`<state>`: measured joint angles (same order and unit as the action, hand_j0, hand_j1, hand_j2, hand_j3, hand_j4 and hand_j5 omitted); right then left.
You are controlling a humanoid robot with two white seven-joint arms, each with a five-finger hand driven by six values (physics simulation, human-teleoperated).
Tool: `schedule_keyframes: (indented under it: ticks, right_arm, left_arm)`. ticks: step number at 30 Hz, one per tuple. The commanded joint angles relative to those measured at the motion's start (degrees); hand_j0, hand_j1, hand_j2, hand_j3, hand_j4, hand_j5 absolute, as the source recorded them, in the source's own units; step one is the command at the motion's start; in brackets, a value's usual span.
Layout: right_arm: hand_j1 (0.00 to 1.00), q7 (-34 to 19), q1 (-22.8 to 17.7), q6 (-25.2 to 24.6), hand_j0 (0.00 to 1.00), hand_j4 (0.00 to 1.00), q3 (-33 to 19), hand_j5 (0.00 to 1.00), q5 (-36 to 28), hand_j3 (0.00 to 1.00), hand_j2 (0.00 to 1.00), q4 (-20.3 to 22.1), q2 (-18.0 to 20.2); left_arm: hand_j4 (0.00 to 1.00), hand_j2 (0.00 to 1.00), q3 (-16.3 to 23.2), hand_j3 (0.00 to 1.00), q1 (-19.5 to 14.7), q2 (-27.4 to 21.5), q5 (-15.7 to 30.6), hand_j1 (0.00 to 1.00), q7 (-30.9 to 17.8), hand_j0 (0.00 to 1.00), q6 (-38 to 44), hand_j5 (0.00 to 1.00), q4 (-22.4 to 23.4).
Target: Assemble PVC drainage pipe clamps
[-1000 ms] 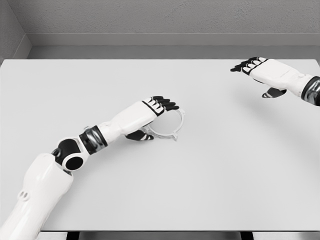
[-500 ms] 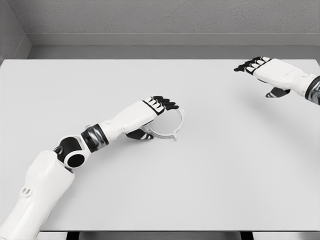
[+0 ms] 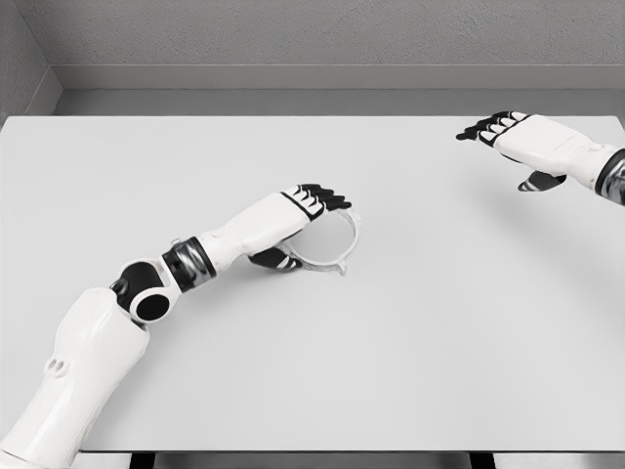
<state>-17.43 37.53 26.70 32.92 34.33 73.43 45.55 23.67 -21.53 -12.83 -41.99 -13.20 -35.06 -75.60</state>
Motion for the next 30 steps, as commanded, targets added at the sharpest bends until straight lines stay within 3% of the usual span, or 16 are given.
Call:
schedule_keyframes:
  ticks: [1,30]
  right_arm:
    - [1.00,0.0,0.0,-0.1,1.00,1.00,0.0,1.00,-0.2,1.00,1.00,0.1,0.1]
    - [1.00,-0.1,0.0,0.0,1.00,1.00,0.0,1.00,-0.3,1.00,1.00,0.2,0.1]
  left_arm:
    - [1.00,1.00,0.0,1.00,0.0,0.0,0.4,1.00,0.0,1.00,0.1,1.00,0.4]
    - [1.00,1.00,0.1,1.00,-0.9,0.4,0.4,1.00,0.0,1.00,0.1,1.00,0.4]
